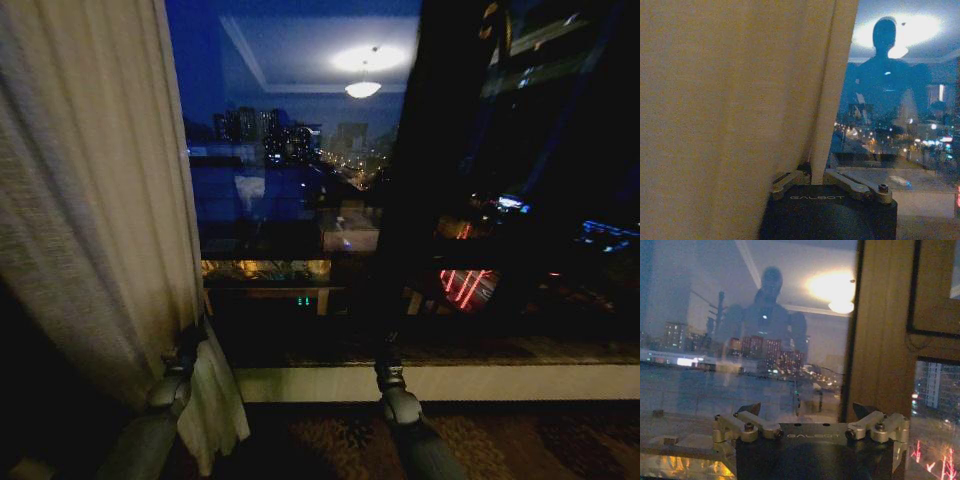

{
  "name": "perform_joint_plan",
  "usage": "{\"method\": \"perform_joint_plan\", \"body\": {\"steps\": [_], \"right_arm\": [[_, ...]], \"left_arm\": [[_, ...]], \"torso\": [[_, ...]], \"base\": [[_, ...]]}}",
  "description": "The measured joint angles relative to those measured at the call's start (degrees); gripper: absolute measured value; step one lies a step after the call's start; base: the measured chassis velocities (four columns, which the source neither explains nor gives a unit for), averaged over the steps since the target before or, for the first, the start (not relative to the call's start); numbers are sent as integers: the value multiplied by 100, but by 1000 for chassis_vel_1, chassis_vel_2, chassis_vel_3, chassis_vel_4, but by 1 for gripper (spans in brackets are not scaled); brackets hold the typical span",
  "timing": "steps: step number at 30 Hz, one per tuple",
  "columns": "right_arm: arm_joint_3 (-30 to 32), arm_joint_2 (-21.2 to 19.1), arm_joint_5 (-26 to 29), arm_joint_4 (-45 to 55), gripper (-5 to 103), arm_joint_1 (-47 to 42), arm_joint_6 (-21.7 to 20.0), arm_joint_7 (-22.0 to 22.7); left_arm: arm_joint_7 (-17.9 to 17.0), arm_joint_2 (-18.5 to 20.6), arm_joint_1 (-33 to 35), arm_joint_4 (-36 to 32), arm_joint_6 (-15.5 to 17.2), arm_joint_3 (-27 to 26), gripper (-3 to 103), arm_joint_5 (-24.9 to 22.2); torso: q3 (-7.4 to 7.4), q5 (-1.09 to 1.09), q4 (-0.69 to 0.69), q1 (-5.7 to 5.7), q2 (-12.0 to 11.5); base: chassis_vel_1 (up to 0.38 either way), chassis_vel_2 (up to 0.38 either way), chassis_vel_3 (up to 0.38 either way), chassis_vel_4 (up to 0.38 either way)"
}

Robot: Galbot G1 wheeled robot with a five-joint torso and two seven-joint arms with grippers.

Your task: Open the curtains by pulling them apart, changing their state from closed to fully open.

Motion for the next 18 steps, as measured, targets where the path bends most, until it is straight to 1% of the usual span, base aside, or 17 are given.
{"method": "perform_joint_plan", "body": {"steps": [5,10,14,18], "right_arm": [[0,0,0,0,100,0,0,0],[-3,2,0,0,100,0,0,-1],[-4,3,0,0,100,0,0,-2],[-3,1,0,0,100,0,0,-2]], "left_arm": [[4,1,3,3,-7,-1,0,-2],[4,2,9,13,-35,-9,0,-3],[0,13,13,19,-37,-19,0,-10],[-5,28,24,33,-28,-28,0,-19]], "torso": [[0,0,-1,0,0],[0,-2,2,1,0],[0,-4,3,0,0],[0,-1,2,0,0]], "base": [[218,201,-243,-224],[230,233,-244,-240],[105,100,-82,-106],[0,0,0,0]]}}
